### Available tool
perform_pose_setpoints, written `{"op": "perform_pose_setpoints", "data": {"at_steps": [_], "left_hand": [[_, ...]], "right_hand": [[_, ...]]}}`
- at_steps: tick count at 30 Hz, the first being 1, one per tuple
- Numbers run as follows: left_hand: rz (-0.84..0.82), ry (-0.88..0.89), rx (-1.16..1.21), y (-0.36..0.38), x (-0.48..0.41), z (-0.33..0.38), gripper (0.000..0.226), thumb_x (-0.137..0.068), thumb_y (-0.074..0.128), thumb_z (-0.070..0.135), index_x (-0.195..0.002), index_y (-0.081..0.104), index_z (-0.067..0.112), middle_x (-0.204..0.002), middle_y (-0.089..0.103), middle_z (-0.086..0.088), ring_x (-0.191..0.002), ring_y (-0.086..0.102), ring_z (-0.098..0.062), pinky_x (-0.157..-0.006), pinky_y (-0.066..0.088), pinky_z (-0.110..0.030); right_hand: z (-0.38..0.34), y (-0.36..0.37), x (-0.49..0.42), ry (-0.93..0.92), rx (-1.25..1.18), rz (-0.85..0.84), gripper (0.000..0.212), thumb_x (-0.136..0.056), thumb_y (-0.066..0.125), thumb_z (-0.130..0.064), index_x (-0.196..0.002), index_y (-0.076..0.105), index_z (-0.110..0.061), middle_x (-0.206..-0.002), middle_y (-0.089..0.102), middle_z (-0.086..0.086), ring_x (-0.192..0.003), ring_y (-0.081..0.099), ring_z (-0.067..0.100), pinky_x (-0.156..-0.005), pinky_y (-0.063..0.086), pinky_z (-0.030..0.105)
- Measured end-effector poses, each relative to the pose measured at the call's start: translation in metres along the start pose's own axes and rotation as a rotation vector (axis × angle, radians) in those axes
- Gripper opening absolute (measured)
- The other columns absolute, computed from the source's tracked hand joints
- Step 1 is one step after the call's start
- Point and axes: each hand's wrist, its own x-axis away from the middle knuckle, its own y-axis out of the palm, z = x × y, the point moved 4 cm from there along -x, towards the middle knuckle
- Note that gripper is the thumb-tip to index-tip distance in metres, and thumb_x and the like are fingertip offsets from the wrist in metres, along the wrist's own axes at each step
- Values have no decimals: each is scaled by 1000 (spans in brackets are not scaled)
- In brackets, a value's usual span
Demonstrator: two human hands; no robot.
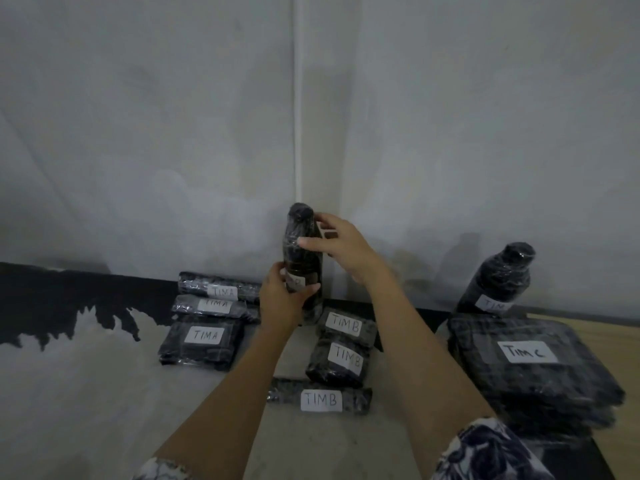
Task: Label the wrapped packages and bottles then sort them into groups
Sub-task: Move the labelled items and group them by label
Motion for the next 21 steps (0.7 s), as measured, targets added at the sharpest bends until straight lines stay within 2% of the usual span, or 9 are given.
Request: {"op": "perform_pose_setpoints", "data": {"at_steps": [2,6,11,14,18,19,21], "left_hand": [[49,-44,-94,1,2,-3,65,-68,82,24,-121,47,9,-119,54,-9,-104,55,-25,-75,45,-27],[18,-66,-121,2,6,-13,75,-65,84,23,-125,41,8,-121,40,-4,-108,47,-21,-87,45,-34],[-83,-91,-41,3,2,-27,65,-70,78,5,-122,39,11,-123,53,-10,-108,56,-21,-86,50,-31],[-54,-81,-53,2,-2,-29,64,-72,78,8,-125,43,8,-122,54,-13,-104,59,-22,-86,51,-32],[-82,-116,-74,1,-6,-35,67,-68,82,17,-123,45,10,-124,53,-13,-104,60,-24,-89,53,-42],[-89,-129,-86,0,-6,-36,69,-67,83,19,-123,44,10,-124,53,-13,-105,59,-24,-89,53,-43],[-92,-126,-114,-3,-7,-37,71,-66,83,20,-123,44,10,-123,53,-12,-105,59,-25,-88,53,-44]], "right_hand": [[3,7,-4,-25,136,67,62,-74,78,-32,-127,54,-13,-124,53,5,-108,55,19,-95,48,33],[7,11,-3,-50,161,92,48,-80,73,-21,-123,57,-9,-117,58,3,-101,54,16,-87,47,29],[13,11,-7,-12,63,119,43,-84,68,-10,-125,55,-11,-121,60,6,-108,56,19,-97,47,37],[15,10,-10,24,-6,147,37,-86,64,-7,-122,56,-10,-120,60,7,-110,55,21,-100,46,40],[19,12,-11,90,-9,89,29,-88,62,-13,-116,59,-10,-121,62,9,-112,57,24,-97,46,36],[20,12,-11,100,2,82,31,-87,63,-17,-116,59,-10,-122,61,9,-114,57,24,-98,46,36],[22,13,-9,123,28,84,53,-83,67,-28,-129,52,-7,-130,56,9,-120,53,24,-102,44,40]]}}
